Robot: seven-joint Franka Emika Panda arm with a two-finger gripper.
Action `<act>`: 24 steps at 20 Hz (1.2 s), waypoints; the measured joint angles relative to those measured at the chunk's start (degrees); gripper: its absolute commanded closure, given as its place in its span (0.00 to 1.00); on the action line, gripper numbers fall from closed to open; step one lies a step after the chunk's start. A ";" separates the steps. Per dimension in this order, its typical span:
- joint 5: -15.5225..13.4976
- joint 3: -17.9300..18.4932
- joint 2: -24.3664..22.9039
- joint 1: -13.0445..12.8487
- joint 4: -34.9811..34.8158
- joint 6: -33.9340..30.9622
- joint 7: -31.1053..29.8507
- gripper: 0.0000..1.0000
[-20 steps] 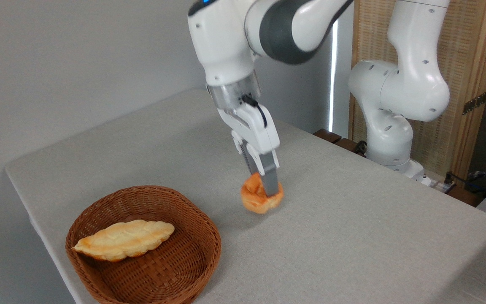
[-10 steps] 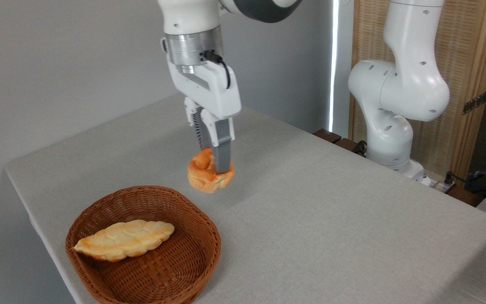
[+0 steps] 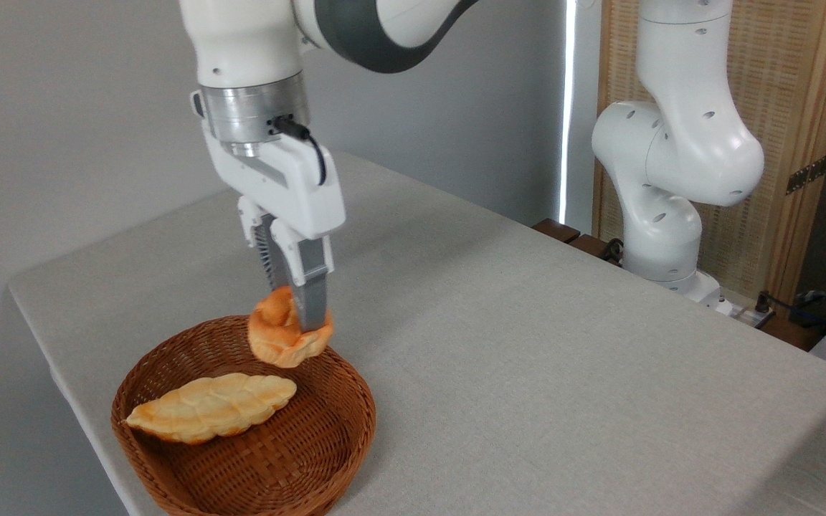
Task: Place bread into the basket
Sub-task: 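Lift the orange bun and carry it over the wicker basket, then lower the bun into the basket beside the long loaf and release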
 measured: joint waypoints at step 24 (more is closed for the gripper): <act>-0.16 -0.12 9.51 -1.00 1.26 12.72 1.06 0.00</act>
